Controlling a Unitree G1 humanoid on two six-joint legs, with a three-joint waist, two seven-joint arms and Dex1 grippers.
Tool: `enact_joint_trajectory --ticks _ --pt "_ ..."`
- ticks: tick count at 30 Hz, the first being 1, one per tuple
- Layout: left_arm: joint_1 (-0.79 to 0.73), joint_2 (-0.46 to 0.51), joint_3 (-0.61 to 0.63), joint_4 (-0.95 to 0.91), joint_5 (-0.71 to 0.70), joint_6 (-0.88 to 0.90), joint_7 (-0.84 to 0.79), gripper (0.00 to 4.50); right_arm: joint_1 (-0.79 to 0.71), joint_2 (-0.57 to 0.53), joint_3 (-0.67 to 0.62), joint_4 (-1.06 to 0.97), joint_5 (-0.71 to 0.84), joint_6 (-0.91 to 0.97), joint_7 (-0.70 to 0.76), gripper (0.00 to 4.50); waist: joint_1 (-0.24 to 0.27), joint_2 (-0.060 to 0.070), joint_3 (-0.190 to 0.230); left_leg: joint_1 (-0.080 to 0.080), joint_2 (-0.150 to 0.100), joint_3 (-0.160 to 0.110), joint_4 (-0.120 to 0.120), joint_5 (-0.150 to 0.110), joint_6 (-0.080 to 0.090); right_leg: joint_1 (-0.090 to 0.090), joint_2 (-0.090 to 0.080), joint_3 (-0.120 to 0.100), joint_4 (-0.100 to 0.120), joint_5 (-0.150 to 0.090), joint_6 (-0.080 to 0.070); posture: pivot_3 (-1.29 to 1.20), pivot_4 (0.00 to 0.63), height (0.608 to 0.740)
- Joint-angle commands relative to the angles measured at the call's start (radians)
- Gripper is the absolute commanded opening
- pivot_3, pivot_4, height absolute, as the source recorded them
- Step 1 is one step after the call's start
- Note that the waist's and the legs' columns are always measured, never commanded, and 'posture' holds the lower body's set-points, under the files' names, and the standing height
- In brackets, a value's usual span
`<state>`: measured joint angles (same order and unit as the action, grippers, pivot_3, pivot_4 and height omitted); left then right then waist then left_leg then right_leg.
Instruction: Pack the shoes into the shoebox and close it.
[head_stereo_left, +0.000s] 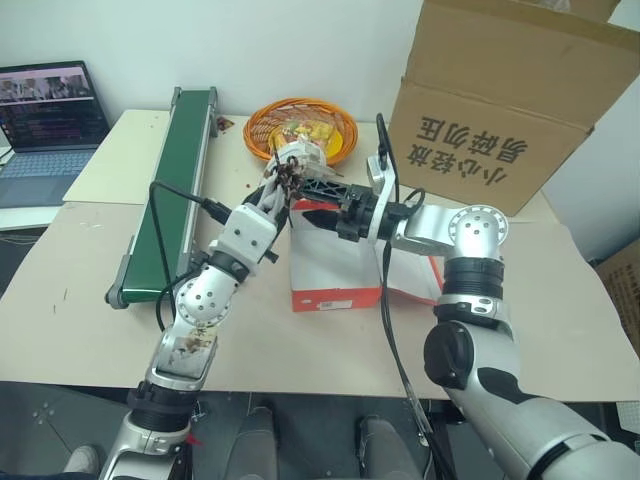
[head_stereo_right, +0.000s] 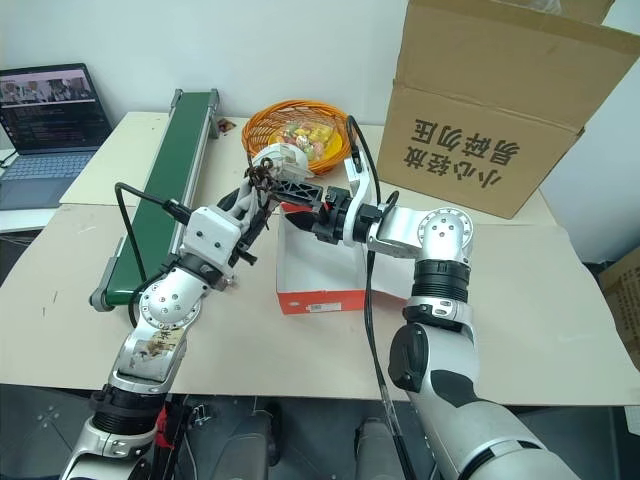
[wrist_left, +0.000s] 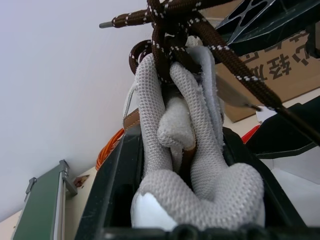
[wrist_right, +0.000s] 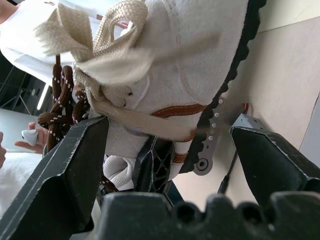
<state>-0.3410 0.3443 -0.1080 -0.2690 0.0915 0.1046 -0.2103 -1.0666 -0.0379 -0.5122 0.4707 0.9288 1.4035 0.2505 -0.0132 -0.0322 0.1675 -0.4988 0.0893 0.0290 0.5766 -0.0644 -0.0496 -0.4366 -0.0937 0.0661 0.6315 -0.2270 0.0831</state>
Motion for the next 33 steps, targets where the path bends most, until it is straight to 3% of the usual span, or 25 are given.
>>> enact_joint_trajectory --ticks 1,15,30,33 --pt "-0.028 -0.021 -0.008 -0.033 -0.002 -0.038 -0.017 1.63 -0.06 0.045 0.015 -0.003 0.021 -0.054 0.012 4.5 -0.002 0.0 0.0 0.0 0.0 0.0 0.0 0.0 0.0 0.0 0.0 0.0 0.0 0.0 0.0 0.0 0.15 0.721" --pt "-0.052 -0.103 -0.036 -0.071 -0.027 0.01 -0.066 1.63 -0.073 0.12 0.068 0.114 -0.133 -0.519 0.057 4.5 0.002 0.0 0.0 -0.002 0.0 -0.001 0.002 0.0 0.0 0.0 0.001 0.0 0.0 0.001 0.002 0.0 0.15 0.721" --pt "-0.06 -0.112 -0.042 -0.069 -0.032 0.017 -0.093 1.63 -0.185 0.123 0.05 0.341 -0.133 -0.686 0.151 4.5 -0.004 0.0 0.0 -0.002 0.0 -0.002 0.003 0.0 0.0 0.0 0.001 0.0 0.001 0.001 0.002 0.0 0.15 0.721" --pt "-0.057 -0.112 -0.041 -0.071 -0.031 0.019 -0.093 1.59 -0.19 0.127 0.052 0.342 -0.131 -0.68 0.154 3.77 -0.001 0.0 0.0 -0.002 0.0 -0.002 0.003 0.0 0.0 0.0 0.001 0.0 0.001 0.001 0.002 0.0 0.15 0.721"
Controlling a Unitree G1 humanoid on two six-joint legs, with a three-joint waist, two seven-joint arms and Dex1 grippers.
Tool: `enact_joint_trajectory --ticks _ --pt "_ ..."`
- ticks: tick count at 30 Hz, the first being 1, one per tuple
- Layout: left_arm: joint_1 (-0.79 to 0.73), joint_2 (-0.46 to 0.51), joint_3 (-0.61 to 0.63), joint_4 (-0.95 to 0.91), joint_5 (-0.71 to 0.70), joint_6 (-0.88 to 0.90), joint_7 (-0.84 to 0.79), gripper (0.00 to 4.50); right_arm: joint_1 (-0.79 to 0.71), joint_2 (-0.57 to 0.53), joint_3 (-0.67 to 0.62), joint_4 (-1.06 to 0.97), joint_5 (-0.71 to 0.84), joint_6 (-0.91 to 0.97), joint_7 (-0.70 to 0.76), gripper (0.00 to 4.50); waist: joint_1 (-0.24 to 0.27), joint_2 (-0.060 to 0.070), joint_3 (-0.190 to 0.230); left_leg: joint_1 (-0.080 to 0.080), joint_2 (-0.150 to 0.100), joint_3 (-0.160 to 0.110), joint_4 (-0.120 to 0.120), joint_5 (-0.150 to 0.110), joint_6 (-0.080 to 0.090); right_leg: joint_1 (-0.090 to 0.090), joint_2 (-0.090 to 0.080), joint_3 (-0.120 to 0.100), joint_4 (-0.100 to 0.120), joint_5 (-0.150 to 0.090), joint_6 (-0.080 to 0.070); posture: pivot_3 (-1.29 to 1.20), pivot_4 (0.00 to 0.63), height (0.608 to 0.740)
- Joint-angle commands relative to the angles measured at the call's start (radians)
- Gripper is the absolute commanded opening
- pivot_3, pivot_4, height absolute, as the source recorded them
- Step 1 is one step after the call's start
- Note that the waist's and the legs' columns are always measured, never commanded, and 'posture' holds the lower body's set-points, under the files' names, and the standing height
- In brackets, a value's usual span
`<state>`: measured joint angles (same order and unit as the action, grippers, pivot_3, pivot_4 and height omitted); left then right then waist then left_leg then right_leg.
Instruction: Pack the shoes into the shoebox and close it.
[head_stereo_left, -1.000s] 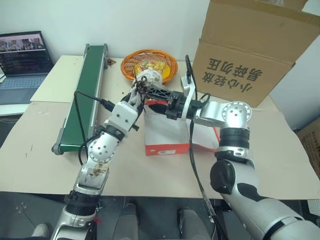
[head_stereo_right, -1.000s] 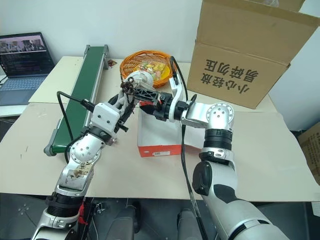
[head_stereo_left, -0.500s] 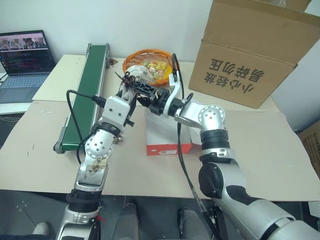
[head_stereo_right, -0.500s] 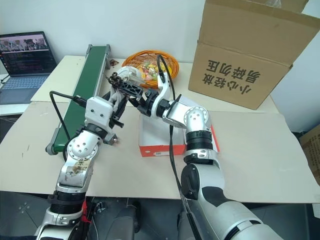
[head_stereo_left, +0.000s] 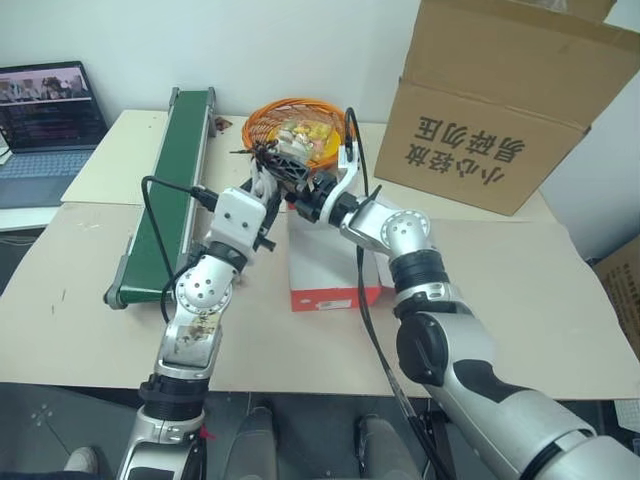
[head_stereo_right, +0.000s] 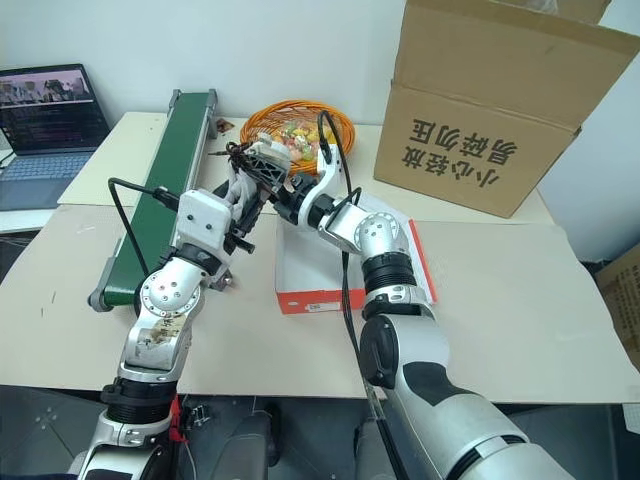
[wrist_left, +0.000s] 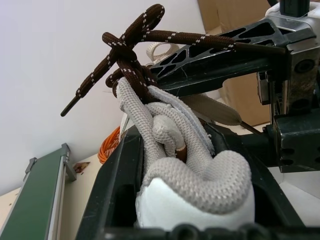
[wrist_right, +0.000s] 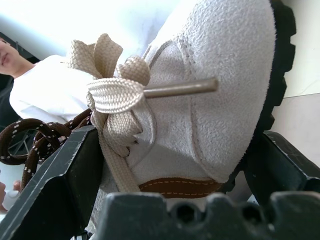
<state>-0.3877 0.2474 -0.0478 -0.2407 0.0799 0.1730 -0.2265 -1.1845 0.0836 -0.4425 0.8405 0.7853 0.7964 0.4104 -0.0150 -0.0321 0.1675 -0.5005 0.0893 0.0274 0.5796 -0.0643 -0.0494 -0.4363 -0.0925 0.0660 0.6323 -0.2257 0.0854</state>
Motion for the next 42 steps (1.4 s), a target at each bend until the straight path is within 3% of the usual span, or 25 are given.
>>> enact_joint_trajectory --ticks 1,7,12,23,27,31,37,42 --pt "-0.01 -0.015 -0.101 -0.101 -0.02 -0.049 -0.076 1.59 -0.071 0.008 -0.016 -0.036 0.015 -0.07 -0.005 3.48 0.001 0.0 0.0 0.0 0.0 0.0 0.0 0.0 0.0 0.0 0.0 0.0 0.0 0.0 0.0 0.0 0.15 0.721" --pt "-0.005 -0.014 -0.098 -0.105 -0.021 -0.048 -0.076 1.59 -0.077 0.026 -0.025 -0.081 0.043 -0.045 -0.013 1.61 0.0 0.0 0.0 0.0 0.0 0.0 0.0 0.0 0.0 0.0 0.0 0.0 0.0 0.0 0.0 0.0 0.15 0.721" --pt "-0.004 -0.014 -0.098 -0.105 -0.019 -0.048 -0.076 1.59 -0.078 0.039 -0.021 -0.121 0.062 -0.029 -0.012 0.88 0.001 0.0 0.0 0.0 0.0 0.0 0.0 0.0 0.0 0.0 0.0 0.0 0.0 0.0 0.0 0.0 0.15 0.721" --pt "-0.007 -0.02 -0.087 -0.099 -0.023 -0.014 -0.074 1.59 -0.029 0.1 -0.014 -0.291 0.146 0.071 -0.046 0.88 0.001 0.0 0.0 0.0 0.0 0.0 0.001 0.0 0.0 0.0 0.0 0.0 0.0 0.0 0.0 0.0 0.15 0.721" --pt "-0.006 -0.015 -0.089 -0.099 -0.015 -0.023 -0.078 2.76 -0.017 0.105 -0.026 -0.296 0.158 0.07 -0.081 0.88 0.001 0.0 0.0 0.0 0.0 0.0 0.001 0.0 0.0 0.0 0.0 0.0 0.0 0.0 0.0 0.0 0.15 0.721" --pt "-0.004 -0.025 -0.086 -0.112 -0.025 -0.012 -0.085 4.25 -0.001 0.094 -0.029 -0.305 0.158 0.053 -0.106 0.88 0.002 0.0 0.0 0.0 0.0 0.0 0.001 0.0 0.0 0.0 0.0 0.0 0.0 0.0 0.0 0.0 0.15 0.721" --pt "0.005 -0.02 -0.076 -0.124 -0.017 -0.005 -0.088 4.25 -0.015 0.043 -0.087 -0.254 0.125 -0.067 -0.171 0.88 0.001 0.0 0.0 0.0 0.0 0.0 0.001 0.0 0.0 0.0 0.0 0.0 0.001 0.0 0.0 0.0 0.15 0.721" --pt "0.02 -0.021 -0.069 -0.136 -0.012 0.004 -0.08 4.25 -0.049 -0.127 -0.056 -0.107 -0.042 -0.259 -0.19 0.88 0.014 0.0 0.0 -0.001 0.0 0.0 0.002 0.0 0.0 0.001 0.0 0.0 0.0 0.0 0.001 0.0 0.15 0.721"
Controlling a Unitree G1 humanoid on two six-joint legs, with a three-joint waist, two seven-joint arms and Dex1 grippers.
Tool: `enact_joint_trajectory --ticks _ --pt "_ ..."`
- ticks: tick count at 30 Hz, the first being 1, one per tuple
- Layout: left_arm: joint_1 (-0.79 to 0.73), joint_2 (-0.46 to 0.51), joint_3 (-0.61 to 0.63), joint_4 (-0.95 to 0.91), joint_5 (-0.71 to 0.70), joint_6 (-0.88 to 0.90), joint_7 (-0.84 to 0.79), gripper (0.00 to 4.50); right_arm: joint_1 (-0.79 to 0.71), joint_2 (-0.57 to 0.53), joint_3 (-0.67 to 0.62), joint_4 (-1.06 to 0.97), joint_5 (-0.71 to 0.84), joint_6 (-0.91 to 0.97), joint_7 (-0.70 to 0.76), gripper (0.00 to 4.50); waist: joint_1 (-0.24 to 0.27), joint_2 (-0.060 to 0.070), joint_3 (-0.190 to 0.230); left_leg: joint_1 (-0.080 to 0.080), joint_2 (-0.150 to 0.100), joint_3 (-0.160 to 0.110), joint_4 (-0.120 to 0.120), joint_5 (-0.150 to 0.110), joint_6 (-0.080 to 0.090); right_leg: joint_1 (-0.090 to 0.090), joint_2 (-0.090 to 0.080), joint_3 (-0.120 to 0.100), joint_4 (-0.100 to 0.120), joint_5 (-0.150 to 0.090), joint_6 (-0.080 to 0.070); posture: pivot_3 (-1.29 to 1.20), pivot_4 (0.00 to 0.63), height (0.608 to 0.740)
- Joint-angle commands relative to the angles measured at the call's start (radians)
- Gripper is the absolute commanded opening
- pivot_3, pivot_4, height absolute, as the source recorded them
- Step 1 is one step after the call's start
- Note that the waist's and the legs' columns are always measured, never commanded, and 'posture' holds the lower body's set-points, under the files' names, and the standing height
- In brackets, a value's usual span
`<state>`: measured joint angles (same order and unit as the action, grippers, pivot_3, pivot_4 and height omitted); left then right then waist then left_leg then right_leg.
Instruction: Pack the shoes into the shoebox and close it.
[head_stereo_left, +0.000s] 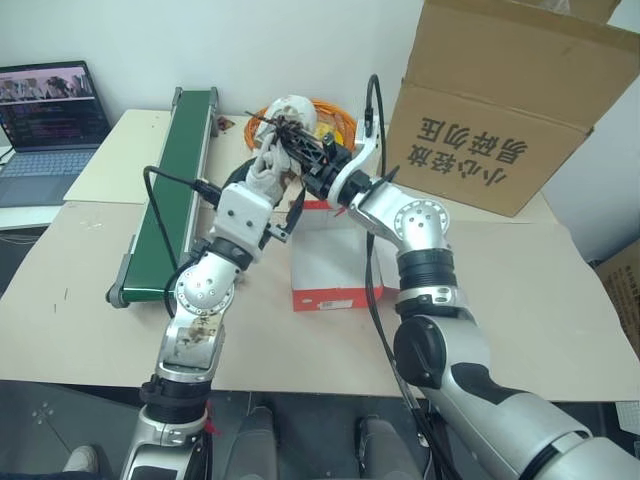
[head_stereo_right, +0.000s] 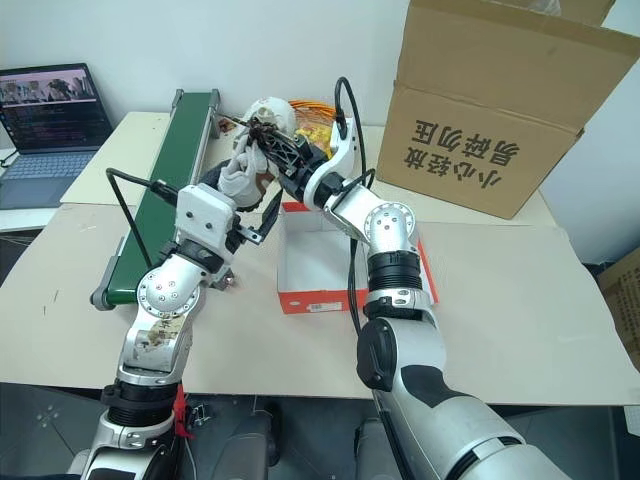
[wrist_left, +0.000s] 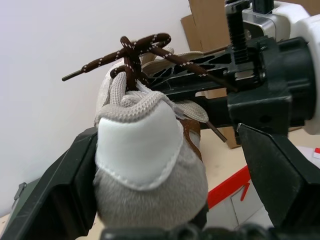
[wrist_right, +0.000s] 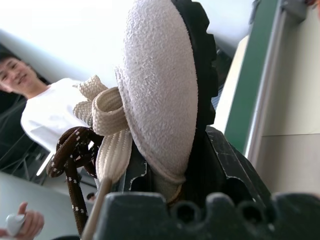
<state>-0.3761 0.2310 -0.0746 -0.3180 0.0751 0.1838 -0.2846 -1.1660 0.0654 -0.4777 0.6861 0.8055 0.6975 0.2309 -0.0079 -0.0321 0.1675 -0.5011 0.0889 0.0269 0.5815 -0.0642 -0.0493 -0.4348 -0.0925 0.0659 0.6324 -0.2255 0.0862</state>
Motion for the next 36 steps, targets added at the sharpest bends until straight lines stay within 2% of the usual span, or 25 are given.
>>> enact_joint_trajectory --ticks 1,4,7,10,13,17,21,24,26,29,32,36 --pt "0.011 -0.006 -0.04 -0.063 -0.008 -0.004 -0.021 4.25 -0.076 -0.14 -0.018 0.079 -0.083 -0.187 -0.009 0.88 0.011 0.0 0.0 -0.001 0.0 0.0 0.0 0.0 0.0 0.0 0.0 0.0 -0.001 0.0 0.001 0.0 0.15 0.721" --pt "0.023 -0.003 -0.041 -0.064 -0.004 -0.006 -0.018 4.25 -0.106 -0.229 -0.019 0.155 -0.122 -0.237 0.0 0.88 0.01 0.0 0.0 -0.002 -0.001 0.0 0.001 0.0 0.0 -0.001 0.0 0.0 -0.002 0.001 0.001 0.0 0.15 0.721" --pt "0.032 -0.005 -0.042 -0.071 0.0 -0.004 -0.01 4.25 -0.11 -0.277 0.051 0.178 -0.212 -0.272 0.015 0.88 -0.002 0.001 0.0 -0.001 0.0 0.0 0.0 0.0 0.0 -0.001 0.0 0.0 -0.001 0.001 0.001 0.0 0.15 0.721" --pt "0.037 -0.007 -0.022 -0.075 0.008 0.019 0.012 4.25 -0.106 -0.339 0.218 0.122 -0.36 -0.237 0.086 0.88 -0.02 0.001 0.001 -0.001 0.0 0.0 0.0 0.001 0.002 -0.002 0.0 0.001 0.0 0.001 0.001 0.0 0.15 0.721" --pt "0.049 0.016 0.061 -0.072 -0.002 0.101 0.042 4.25 -0.091 -0.423 0.476 -0.037 -0.503 -0.078 0.245 0.88 -0.029 0.003 0.001 -0.001 -0.001 0.0 0.0 0.002 0.004 -0.003 0.0 0.001 0.001 0.001 0.001 0.0 0.15 0.721" --pt "0.096 0.148 0.112 -0.152 -0.157 0.261 -0.16 4.25 -0.078 -0.496 0.568 -0.199 -0.541 0.05 0.325 0.88 -0.032 0.003 0.001 -0.001 0.0 0.0 -0.001 0.002 0.003 -0.004 0.0 0.002 0.003 -0.001 0.0 0.0 0.15 0.721" --pt "0.182 0.359 0.188 -0.266 -0.331 0.37 -0.388 4.25 -0.098 -0.515 0.525 -0.297 -0.497 0.186 0.338 0.88 -0.029 0.003 0.001 -0.001 -0.001 0.0 0.0 0.0 0.0 -0.005 -0.001 0.002 0.006 -0.002 -0.002 0.0 0.15 0.721" --pt "0.222 0.502 0.25 -0.324 -0.438 0.423 -0.52 4.25 -0.095 -0.52 0.485 -0.307 -0.477 0.289 0.319 0.88 -0.026 0.003 0.001 0.0 -0.001 0.0 -0.001 0.0 0.0 -0.006 -0.001 0.001 0.008 -0.006 -0.009 0.0 0.15 0.721" --pt "0.218 0.564 0.286 -0.333 -0.49 0.442 -0.567 4.25 -0.099 -0.489 0.377 -0.271 -0.423 0.412 0.264 0.88 -0.023 0.003 0.001 0.001 0.0 0.001 -0.001 0.0 0.0 -0.005 -0.002 0.001 0.008 -0.007 -0.01 0.0 0.15 0.721" --pt "0.197 0.612 0.298 -0.305 -0.511 0.42 -0.597 4.25 -0.073 -0.466 0.291 -0.255 -0.393 0.59 0.202 0.88 -0.019 0.003 0.001 0.001 0.0 0.001 -0.001 0.0 0.0 -0.005 -0.002 0.001 0.008 -0.007 -0.01 0.0 0.15 0.721" --pt "0.193 0.626 0.269 -0.276 -0.494 0.381 -0.61 4.25 -0.026 -0.46 0.317 -0.302 -0.388 0.692 0.198 0.88 -0.014 0.003 0.001 0.001 0.0 0.001 -0.001 0.0 0.0 -0.005 -0.002 0.001 0.008 -0.008 -0.01 0.0 0.15 0.721" --pt "0.167 0.621 0.229 -0.248 -0.481 0.353 -0.612 4.25 0.027 -0.434 0.375 -0.33 -0.401 0.731 0.187 0.88 -0.013 0.003 0.001 0.001 0.0 0.001 -0.001 0.0 0.0 -0.005 -0.002 0.001 0.009 -0.008 -0.01 0.0 0.15 0.721"
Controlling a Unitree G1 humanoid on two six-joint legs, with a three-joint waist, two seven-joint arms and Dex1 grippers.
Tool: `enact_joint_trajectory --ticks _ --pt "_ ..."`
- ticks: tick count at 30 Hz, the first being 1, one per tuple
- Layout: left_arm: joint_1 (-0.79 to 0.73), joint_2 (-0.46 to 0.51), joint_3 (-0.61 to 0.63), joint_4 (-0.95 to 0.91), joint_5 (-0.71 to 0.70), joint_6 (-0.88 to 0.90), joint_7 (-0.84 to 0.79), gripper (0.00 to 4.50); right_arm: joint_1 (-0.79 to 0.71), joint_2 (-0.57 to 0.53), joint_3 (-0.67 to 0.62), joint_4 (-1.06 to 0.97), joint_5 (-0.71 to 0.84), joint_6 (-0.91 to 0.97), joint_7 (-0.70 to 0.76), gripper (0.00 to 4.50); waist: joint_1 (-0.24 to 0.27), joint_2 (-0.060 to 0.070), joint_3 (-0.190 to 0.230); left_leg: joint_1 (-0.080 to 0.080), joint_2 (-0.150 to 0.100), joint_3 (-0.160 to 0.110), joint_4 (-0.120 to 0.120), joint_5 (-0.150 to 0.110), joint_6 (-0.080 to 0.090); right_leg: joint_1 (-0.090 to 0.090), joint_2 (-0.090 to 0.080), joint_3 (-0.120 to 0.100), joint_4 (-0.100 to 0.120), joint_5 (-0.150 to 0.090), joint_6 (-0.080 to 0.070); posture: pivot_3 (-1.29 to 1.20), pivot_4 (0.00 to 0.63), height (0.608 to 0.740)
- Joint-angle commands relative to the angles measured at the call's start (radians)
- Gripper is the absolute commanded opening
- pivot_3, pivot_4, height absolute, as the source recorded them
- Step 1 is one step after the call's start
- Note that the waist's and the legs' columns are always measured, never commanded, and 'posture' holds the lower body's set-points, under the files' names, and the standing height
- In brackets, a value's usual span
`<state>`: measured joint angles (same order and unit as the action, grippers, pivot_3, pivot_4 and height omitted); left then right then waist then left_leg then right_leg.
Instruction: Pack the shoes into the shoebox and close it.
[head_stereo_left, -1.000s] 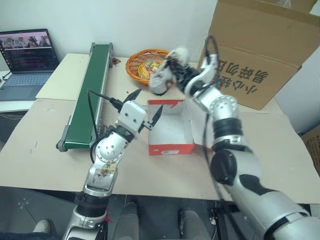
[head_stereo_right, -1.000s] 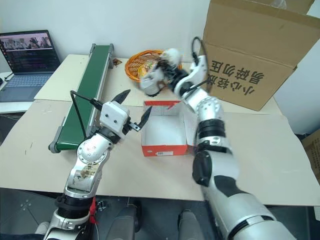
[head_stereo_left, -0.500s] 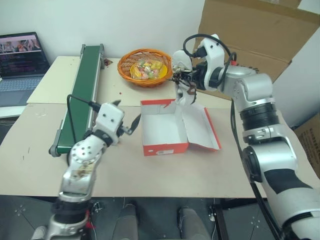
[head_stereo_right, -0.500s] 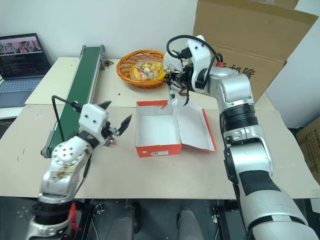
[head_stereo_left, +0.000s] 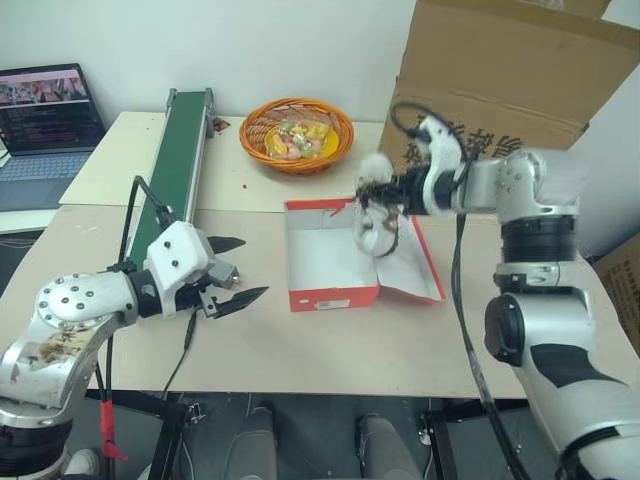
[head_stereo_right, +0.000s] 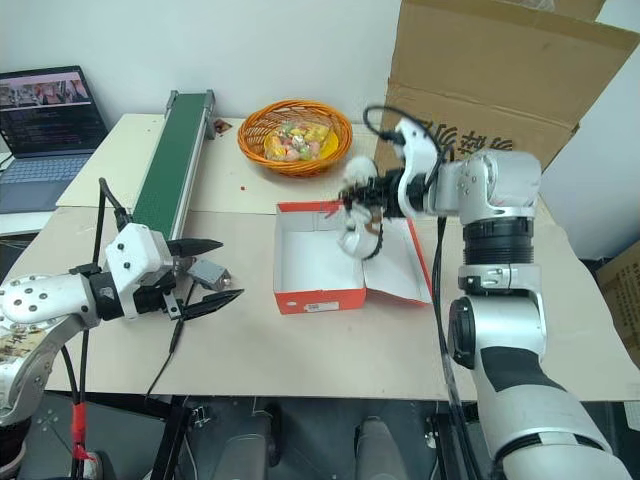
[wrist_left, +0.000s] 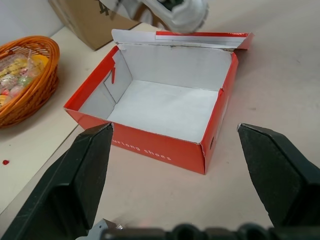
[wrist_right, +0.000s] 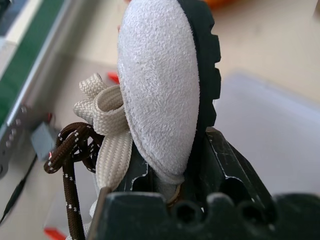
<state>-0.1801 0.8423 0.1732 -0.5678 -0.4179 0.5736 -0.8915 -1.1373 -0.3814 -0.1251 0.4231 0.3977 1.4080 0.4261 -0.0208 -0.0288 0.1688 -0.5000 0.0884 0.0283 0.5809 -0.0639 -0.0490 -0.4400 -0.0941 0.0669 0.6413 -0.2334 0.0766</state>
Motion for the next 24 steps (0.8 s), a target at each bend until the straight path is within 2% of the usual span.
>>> enact_joint_trajectory --ticks 1,10,19,24 --pt "-0.036 0.009 -0.029 0.007 0.016 -0.043 -0.005 4.25 0.006 0.019 0.035 -0.069 0.002 0.02 -0.01 0.88 -0.001 0.0 0.0 0.0 0.0 0.0 0.0 0.0 0.0 0.0 0.0 0.0 0.0 0.0 0.0 0.0 0.15 0.721" --pt "-0.081 0.003 -0.06 0.035 0.027 -0.056 0.008 4.25 -0.025 0.03 0.198 0.078 -0.093 -0.177 0.037 0.88 0.001 0.0 0.0 0.001 0.0 0.0 0.001 0.0 0.0 0.002 0.001 0.0 0.001 0.0 0.001 0.0 0.15 0.721" --pt "-0.073 0.003 -0.055 -0.003 0.014 -0.039 0.026 4.25 -0.007 0.053 0.267 0.237 -0.182 -0.364 0.089 0.88 0.001 0.0 0.0 0.002 0.0 0.0 0.001 0.0 0.0 0.002 0.001 0.0 0.001 0.0 0.002 0.0 0.15 0.721" --pt "-0.071 0.002 -0.053 -0.011 0.011 -0.035 0.031 4.25 0.002 0.07 0.286 0.258 -0.207 -0.39 0.122 0.88 0.001 0.0 0.0 0.002 0.0 0.0 0.001 0.0 0.0 0.002 0.001 0.0 0.001 0.001 0.003 0.0 0.15 0.721"
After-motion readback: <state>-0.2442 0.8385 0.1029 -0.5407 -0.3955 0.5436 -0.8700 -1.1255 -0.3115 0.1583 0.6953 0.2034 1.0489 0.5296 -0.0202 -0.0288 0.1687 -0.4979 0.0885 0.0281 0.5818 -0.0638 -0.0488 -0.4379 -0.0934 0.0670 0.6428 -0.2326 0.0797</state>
